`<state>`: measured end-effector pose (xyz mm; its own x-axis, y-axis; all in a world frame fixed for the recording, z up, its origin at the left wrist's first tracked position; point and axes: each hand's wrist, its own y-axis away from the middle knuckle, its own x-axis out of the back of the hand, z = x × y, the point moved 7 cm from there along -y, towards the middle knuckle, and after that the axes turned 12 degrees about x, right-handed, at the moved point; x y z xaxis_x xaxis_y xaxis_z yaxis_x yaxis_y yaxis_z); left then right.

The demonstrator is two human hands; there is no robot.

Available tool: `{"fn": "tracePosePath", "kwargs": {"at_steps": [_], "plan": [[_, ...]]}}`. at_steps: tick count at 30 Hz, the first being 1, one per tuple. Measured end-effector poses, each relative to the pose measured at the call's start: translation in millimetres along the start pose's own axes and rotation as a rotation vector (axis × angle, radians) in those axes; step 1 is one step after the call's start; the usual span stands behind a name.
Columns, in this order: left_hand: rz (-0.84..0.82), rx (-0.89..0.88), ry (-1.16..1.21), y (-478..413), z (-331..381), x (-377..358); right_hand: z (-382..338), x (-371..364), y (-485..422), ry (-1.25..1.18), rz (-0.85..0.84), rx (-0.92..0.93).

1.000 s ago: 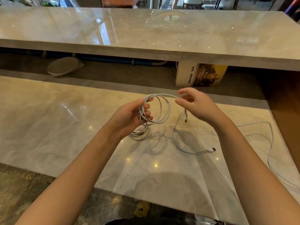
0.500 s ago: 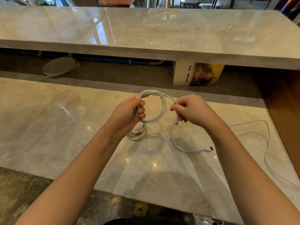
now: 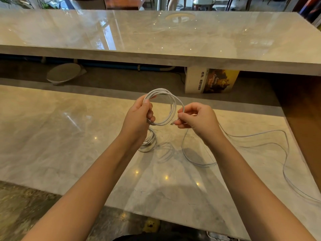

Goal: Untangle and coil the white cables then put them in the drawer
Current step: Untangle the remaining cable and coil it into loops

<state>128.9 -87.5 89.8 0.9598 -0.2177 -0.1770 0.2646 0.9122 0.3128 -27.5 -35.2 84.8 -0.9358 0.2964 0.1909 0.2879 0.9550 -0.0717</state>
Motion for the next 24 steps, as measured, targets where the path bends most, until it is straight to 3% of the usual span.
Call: {"fn": "tracePosePath", "kwargs": {"at_steps": [3, 7, 10, 13, 16, 20, 24], "plan": [[-0.114, 0.084, 0.216, 1.2, -4.7, -6.1, 7.3, -1.6, -1.6, 0.183, -0.020, 0.057], [-0.211, 0.252, 0.338, 3.5, -17.7, -10.7, 2.6, -6.4, -6.0, 0.051, -0.107, 0.002], [-0.228, 0.298, 0.375, 5.6, -22.0, -12.5, -0.7, -10.4, -7.5, 0.124, -0.182, 0.031], [-0.252, 0.316, 0.420, 7.1, -22.7, -15.9, 6.3, -12.7, -10.9, 0.350, -0.193, 0.077], [-0.243, 0.288, 0.396, 8.1, -19.9, -16.1, 11.6, -16.1, -10.4, 0.617, -0.358, 0.139], [-0.190, 0.205, 0.249, 7.8, -15.6, -10.0, 13.1, -14.5, 0.9, 0.569, -0.596, -0.011], [-0.254, 0.211, 0.334, 9.5, -15.9, -16.3, 19.5, -16.2, 2.2, 0.291, -0.499, -0.142]]}}
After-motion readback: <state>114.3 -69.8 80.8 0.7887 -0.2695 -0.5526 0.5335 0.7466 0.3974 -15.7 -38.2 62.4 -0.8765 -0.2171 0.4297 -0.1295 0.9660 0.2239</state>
